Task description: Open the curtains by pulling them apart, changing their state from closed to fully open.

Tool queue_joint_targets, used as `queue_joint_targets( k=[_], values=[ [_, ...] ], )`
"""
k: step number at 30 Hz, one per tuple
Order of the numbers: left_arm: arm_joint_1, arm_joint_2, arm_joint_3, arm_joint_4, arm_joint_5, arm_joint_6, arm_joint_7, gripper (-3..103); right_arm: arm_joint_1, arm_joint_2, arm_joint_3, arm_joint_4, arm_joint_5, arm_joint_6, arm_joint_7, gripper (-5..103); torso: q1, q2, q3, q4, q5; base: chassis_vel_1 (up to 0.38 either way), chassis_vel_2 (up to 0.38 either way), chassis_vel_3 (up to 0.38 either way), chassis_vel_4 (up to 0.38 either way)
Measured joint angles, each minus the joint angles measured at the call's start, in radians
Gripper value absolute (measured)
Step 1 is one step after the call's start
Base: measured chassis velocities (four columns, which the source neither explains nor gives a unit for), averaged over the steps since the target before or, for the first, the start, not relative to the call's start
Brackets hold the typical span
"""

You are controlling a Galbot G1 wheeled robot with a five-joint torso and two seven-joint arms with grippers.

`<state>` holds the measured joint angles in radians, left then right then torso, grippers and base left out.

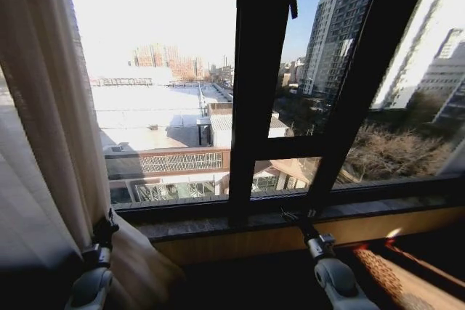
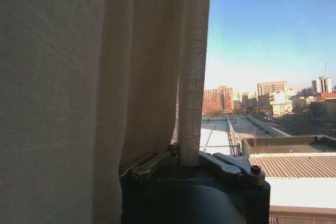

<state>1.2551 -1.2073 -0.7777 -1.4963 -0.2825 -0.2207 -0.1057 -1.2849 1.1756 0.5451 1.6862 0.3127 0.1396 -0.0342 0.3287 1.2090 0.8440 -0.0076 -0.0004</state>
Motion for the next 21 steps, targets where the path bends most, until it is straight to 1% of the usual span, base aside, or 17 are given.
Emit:
queue_joint_targets(
  k=[4, 9, 14, 21],
  values=[
    [0.003, 0.0, 0.002, 0.0, 0.0, -0.003, 0.001, 0, 0.0, 0.0, 0.0, 0.0, 0.0, 0.0, 0.0, 100, 0.002, -0.001, 0.001, -0.0005, 0.0012, -0.036, 0.01, 0.043, -0.008],
    [0.007, 0.001, 0.002, -0.001, 0.0, -0.008, 0.001, 0, 0.001, -0.001, 0.0, 0.0, 0.0, 0.0, 0.0, 100, 0.002, -0.001, 0.001, -0.0007, 0.0003, -0.072, -0.005, 0.079, -0.007],
    [0.011, 0.007, -0.001, -0.001, -0.002, -0.013, 0.001, 0, 0.0, 0.0, 0.0, 0.0, 0.0, 0.0, 0.0, 100, 0.001, -0.001, 0.0, -0.0003, 0.0, 0.0, 0.0, 0.0, 0.0],
    [0.013, 0.011, -0.002, -0.001, -0.006, -0.016, 0.0, 0, 0.0, 0.0, 0.0, 0.0, 0.0, 0.0, 0.0, 100, 0.001, -0.001, 0.0, -0.0003, 0.0005, -0.019, 0.0, 0.018, -0.006]
  ],
)
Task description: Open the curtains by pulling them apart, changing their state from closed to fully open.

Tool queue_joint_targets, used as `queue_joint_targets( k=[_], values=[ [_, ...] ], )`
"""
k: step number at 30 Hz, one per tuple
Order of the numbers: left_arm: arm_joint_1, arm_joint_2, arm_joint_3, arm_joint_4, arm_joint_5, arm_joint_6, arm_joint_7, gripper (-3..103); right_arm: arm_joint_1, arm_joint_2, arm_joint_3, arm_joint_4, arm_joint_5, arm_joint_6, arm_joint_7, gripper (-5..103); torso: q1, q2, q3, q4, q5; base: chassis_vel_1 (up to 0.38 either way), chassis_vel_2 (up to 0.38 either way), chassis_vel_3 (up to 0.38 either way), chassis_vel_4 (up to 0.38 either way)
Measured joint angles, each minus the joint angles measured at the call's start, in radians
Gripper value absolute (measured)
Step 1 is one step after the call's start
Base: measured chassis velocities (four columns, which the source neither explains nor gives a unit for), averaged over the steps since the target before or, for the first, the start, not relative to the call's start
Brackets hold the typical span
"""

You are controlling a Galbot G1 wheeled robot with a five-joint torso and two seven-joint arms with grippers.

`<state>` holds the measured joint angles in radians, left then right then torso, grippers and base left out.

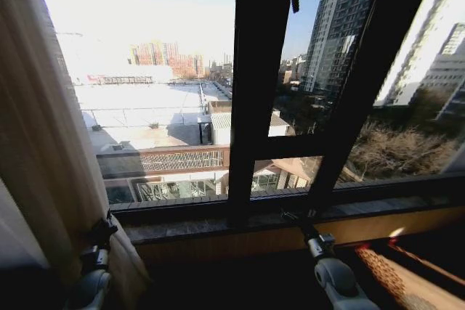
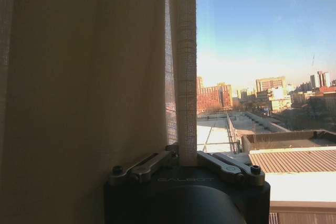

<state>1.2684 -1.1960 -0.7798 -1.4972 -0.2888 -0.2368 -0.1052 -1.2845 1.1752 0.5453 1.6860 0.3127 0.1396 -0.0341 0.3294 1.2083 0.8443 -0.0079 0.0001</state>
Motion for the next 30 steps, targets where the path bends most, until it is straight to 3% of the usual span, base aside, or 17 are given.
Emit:
queue_joint_targets(
  k=[13, 30],
  values=[
    [0.002, 0.002, 0.0, 0.004, -0.005, -0.012, -0.001, 0, 0.0, 0.0, 0.0, 0.0, 0.0, 0.0, 0.0, 100, 0.001, -0.001, 0.0, -0.0004, 0.0001, -0.146, 0.036, 0.141, -0.041],
    [0.005, -0.002, -0.001, 0.012, -0.005, -0.02, -0.002, 0, 0.0, 0.0, 0.0, 0.0, 0.0, 0.0, 0.0, 100, 0.0, 0.0, 0.0, -0.0003, 0.0001, 0.025, 0.021, -0.028, -0.026]
  ],
)
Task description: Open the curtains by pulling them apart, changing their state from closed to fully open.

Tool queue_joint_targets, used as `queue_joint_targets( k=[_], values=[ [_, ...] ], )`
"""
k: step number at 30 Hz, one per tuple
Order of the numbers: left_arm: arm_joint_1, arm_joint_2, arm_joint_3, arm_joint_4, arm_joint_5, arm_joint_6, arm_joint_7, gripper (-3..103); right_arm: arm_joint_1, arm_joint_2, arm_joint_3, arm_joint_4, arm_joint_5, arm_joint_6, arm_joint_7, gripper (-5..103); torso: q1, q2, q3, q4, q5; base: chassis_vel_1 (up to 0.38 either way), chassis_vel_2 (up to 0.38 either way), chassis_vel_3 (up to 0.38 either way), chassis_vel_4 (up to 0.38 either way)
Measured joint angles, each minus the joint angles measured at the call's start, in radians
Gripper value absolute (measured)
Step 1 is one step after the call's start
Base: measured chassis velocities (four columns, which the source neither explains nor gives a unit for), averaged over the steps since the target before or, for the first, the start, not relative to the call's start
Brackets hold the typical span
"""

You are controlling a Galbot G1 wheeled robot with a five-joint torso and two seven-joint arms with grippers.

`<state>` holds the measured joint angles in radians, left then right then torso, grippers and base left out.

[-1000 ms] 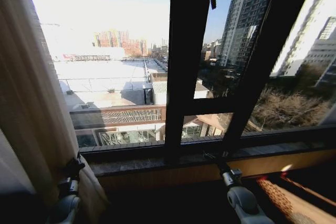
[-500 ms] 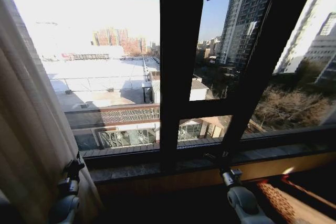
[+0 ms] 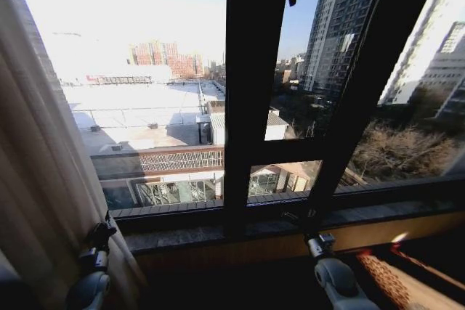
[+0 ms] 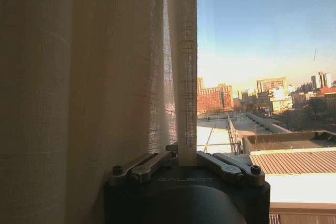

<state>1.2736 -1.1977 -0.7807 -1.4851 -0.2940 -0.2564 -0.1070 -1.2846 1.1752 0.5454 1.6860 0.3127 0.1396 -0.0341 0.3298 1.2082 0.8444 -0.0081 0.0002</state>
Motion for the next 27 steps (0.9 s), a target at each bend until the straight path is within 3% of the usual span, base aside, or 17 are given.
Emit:
queue_joint_targets(
  k=[15, 22, 27],
  values=[
    [0.01, -0.005, -0.011, -0.001, 0.003, -0.012, 0.0, 0, 0.0, 0.0, 0.0, 0.0, 0.0, 0.0, 0.0, 100, 0.0, 0.0, 0.0, 0.0003, -0.0002, 0.211, 0.188, -0.22, -0.184],
    [0.019, -0.005, -0.019, -0.002, 0.004, -0.015, -0.002, 0, 0.0, 0.0, 0.0, 0.0, 0.0, 0.0, 0.0, 100, -0.001, 0.0, 0.0, 0.0002, -0.0006, 0.209, 0.072, -0.231, -0.087],
    [0.024, -0.006, -0.022, -0.004, 0.006, -0.017, -0.003, 0, 0.0, 0.0, 0.0, 0.0, 0.0, 0.0, 0.0, 100, -0.001, 0.0, 0.0, 0.0003, -0.0004, 0.027, 0.002, -0.02, -0.006]
  ],
)
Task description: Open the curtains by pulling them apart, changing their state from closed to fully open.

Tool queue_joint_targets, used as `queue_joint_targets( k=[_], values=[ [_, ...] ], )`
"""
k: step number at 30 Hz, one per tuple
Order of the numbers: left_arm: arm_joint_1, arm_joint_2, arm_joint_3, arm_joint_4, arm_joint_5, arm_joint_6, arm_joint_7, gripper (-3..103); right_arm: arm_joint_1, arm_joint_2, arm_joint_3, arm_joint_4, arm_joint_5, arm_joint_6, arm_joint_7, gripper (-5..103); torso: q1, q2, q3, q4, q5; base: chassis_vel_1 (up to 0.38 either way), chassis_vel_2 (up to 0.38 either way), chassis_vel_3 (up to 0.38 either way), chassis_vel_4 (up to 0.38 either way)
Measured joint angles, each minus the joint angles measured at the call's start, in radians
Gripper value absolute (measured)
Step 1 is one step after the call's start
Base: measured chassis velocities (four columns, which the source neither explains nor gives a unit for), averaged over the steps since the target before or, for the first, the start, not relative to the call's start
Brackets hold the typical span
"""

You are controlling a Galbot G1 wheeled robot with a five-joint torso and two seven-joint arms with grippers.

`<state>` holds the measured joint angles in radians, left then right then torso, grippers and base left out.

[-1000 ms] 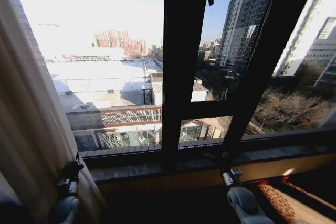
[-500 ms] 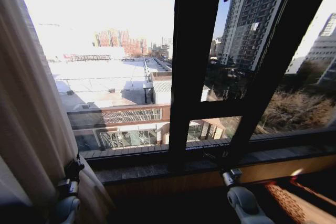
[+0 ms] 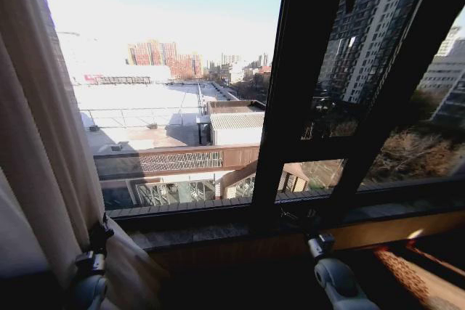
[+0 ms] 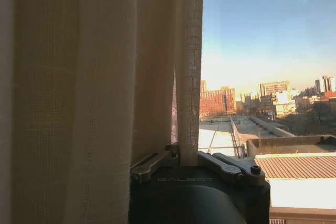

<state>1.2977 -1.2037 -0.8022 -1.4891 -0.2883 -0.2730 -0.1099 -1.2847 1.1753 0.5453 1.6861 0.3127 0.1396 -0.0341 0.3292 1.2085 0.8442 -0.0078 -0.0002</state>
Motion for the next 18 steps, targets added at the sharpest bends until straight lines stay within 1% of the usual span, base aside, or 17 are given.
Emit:
queue_joint_targets(
  k=[2, 12, 18],
  values=[
    [0.001, 0.0, 0.0, -0.001, 0.0, 0.0, 0.0, 0, 0.0, 0.0, 0.0, 0.0, 0.0, 0.0, 0.0, 100, 0.001, 0.0, 0.0, -0.0002, 0.0007, 0.0, 0.0, 0.0, 0.0],
    [0.002, 0.002, -0.002, 0.0, -0.001, -0.002, -0.001, 0, 0.0, 0.0, 0.0, 0.0, 0.0, 0.0, 0.0, 100, 0.0, 0.0, 0.0, -0.0001, 0.0, 0.0, 0.0, 0.0, 0.0],
    [0.0, 0.002, -0.002, 0.005, -0.003, -0.004, -0.001, 0, 0.0, 0.0, 0.0, 0.0, 0.0, 0.0, 0.0, 100, 0.0, 0.0, 0.0, -0.0002, 0.0003, 0.08, 0.072, -0.074, -0.066]
  ],
)
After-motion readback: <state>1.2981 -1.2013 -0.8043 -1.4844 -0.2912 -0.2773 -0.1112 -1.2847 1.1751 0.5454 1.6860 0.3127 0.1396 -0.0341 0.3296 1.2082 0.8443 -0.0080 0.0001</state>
